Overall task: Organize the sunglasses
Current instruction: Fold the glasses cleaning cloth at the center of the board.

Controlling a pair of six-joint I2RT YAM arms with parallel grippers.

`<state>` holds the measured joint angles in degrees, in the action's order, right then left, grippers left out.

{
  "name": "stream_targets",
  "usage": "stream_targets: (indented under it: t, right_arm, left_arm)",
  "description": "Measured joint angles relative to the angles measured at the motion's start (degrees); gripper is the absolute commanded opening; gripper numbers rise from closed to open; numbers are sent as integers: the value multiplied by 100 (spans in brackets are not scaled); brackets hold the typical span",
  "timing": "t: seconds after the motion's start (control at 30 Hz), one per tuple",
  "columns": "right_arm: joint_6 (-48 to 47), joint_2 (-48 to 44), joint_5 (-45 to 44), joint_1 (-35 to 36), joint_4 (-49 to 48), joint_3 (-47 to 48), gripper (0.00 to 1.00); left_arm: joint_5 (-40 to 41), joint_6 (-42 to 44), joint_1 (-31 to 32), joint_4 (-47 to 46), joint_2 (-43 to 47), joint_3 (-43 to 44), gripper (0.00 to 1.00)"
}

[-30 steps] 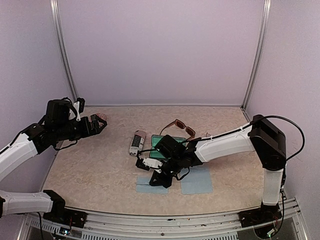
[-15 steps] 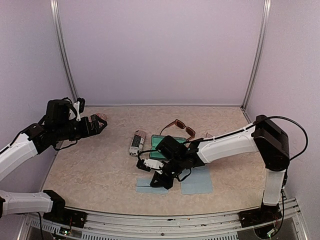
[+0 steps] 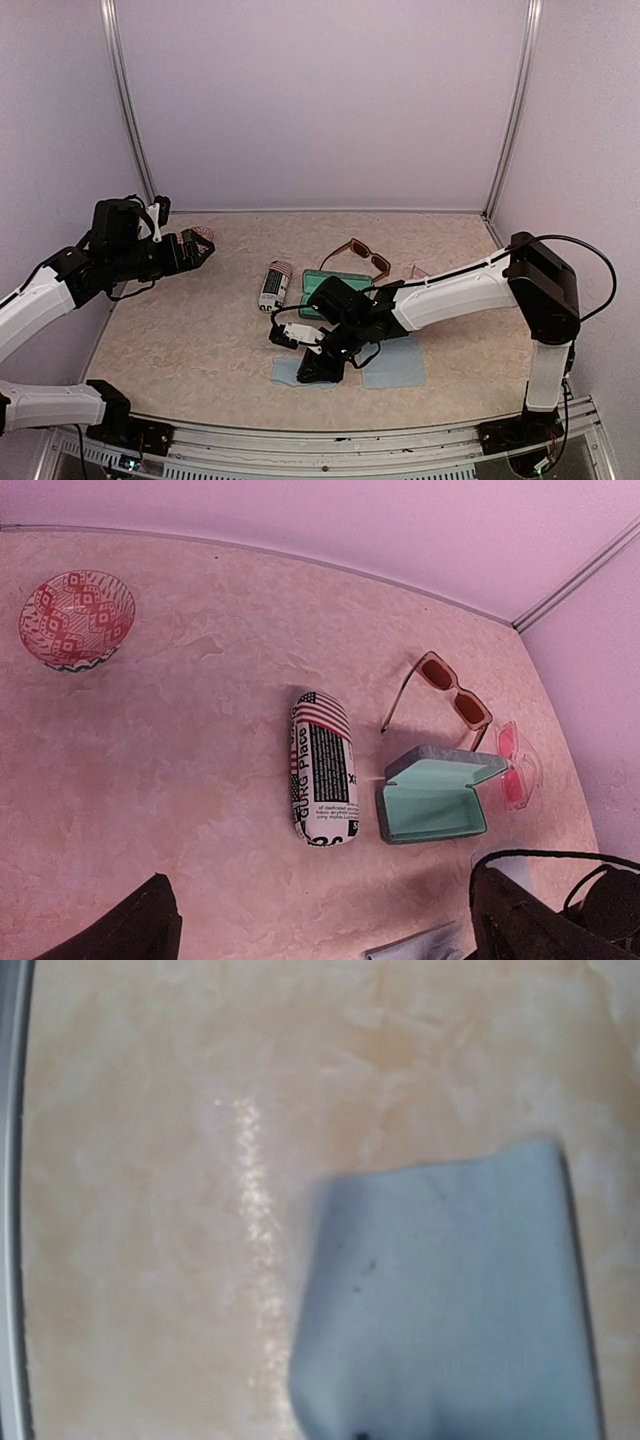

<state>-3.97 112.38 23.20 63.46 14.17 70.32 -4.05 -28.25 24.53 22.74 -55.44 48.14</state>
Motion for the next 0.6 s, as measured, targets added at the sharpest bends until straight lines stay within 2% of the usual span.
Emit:
stream_targets:
  t: [0.1, 0.6]
  right_arm:
    - [13, -2, -9, 7, 0, 0, 24]
    - [144, -680, -732, -221, 57, -269, 29]
  left_arm:
    - [-2, 0, 0, 0, 0, 0, 99]
    - [-48, 0, 50, 0, -35, 0, 99]
